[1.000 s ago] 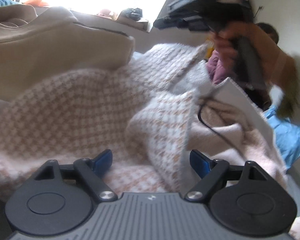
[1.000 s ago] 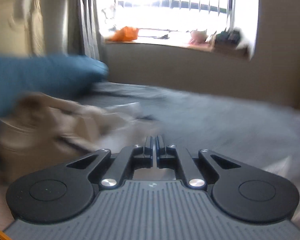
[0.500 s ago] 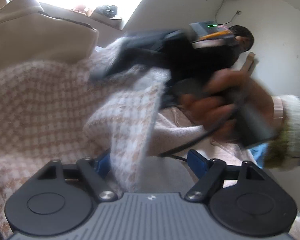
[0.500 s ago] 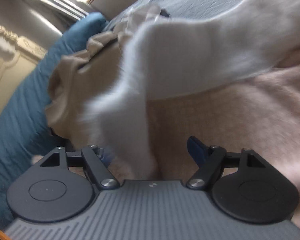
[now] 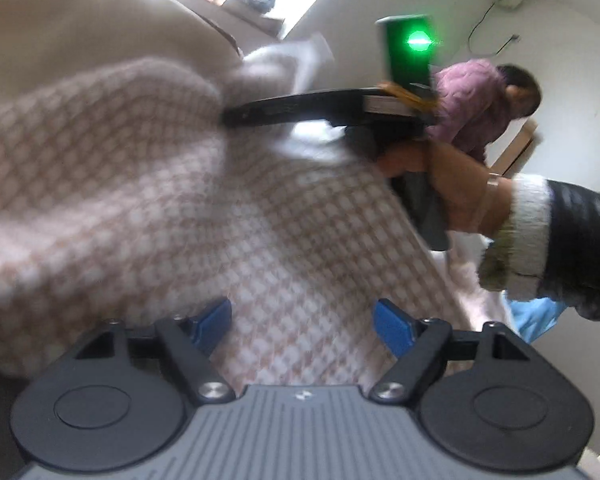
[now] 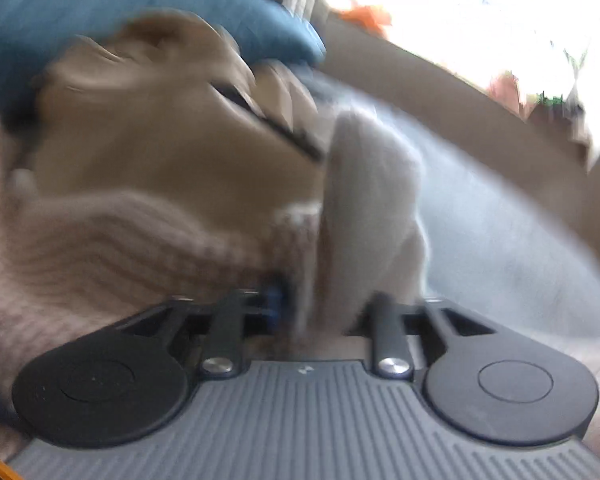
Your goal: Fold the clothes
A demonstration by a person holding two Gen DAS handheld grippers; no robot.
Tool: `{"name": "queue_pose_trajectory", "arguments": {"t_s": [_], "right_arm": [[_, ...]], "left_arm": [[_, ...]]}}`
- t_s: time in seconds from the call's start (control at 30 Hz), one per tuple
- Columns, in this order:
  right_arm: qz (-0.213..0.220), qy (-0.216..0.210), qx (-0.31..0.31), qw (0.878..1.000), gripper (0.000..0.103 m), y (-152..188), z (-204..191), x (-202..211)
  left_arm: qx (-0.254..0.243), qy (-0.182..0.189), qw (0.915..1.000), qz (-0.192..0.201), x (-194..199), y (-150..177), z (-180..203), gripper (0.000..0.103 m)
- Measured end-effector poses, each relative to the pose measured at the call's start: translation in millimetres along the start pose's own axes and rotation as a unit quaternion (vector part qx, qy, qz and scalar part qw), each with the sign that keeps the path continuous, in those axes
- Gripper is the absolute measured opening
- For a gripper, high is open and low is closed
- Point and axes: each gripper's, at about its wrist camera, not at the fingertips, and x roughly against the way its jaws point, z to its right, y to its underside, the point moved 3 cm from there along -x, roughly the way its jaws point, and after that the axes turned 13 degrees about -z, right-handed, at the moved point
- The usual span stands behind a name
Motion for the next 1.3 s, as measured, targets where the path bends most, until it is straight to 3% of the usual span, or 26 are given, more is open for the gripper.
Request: {"name": "queue_pose_trajectory", "arguments": {"t_s": [0.07, 0.13, 0.27, 0.37, 0.5, 0.6, 0.67, 0.77, 0.87, 0.93, 1.0, 1.03, 1.1, 1.2, 1.3], "right_arm": [[-0.021, -0.041, -0.099, 0.994, 0.09, 8, 21, -24], [-0.031, -0.078, -0.172, 0.982, 0.094, 14, 37, -38], [-0.054, -0.071, -0.185, 0.979, 0.096, 13, 41, -14], [-0.049, -0.053, -0.237, 0.969, 0.096, 23, 62, 23], [0.006, -0.031, -0.326, 0.945, 0.094, 62, 103, 93], [0.013, -0.006, -0.323, 0.946, 0.07, 91, 106, 129], [-0.011, -0.039, -0.313, 0.949, 0.066, 102, 92, 134], [-0.041, -0.119, -0.325, 0.937, 0.065, 114, 65, 131], [-0.053, -0.152, -0.314, 0.936, 0.063, 125, 28, 132], [-0.075, -0.132, -0.302, 0.941, 0.054, 141, 17, 139], [-0.084, -0.067, -0.32, 0.941, 0.051, 154, 23, 144], [-0.08, -0.034, -0.344, 0.935, 0.05, 163, 32, 149], [-0.063, 0.014, -0.422, 0.904, 0.048, 183, 58, 170], [-0.011, 0.01, -0.51, 0.86, 0.048, 221, 79, 217], [0.013, 0.029, -0.531, 0.847, 0.05, 259, 74, 268]], "left_arm": [[-0.007, -0.005, 1.0, 0.002, 0, 1, 2, 0.08], [-0.008, -0.008, 0.9999, 0.003, 1, 1, 4, 0.08], [-0.007, -0.011, 0.9999, 0.005, -1, 6, 2, 0.08], [-0.003, -0.011, 0.9999, 0.007, 0, 5, 0, 0.08], [-0.006, -0.013, 0.9999, 0.009, 1, 5, -7, 0.08], [-0.007, -0.017, 0.9998, 0.011, -1, 3, -4, 0.08], [-0.009, -0.023, 0.9996, 0.01, -1, 2, -1, 0.079], [-0.014, -0.039, 0.9991, 0.009, 3, 4, 2, 0.079], [-0.015, -0.056, 0.9983, 0.007, 9, 5, 2, 0.079], [-0.009, -0.065, 0.9978, 0.006, 16, 5, 0, 0.079], [-0.007, -0.075, 0.9971, 0.007, 24, 6, -1, 0.079], [-0.008, -0.081, 0.9966, 0.008, 28, 7, -1, 0.079], [-0.007, -0.091, 0.9958, 0.003, 36, 10, -2, 0.079], [0.011, -0.091, 0.9957, -0.013, 46, 17, -2, 0.079], [0.036, -0.084, 0.9954, -0.029, 55, 27, 1, 0.079]]}}
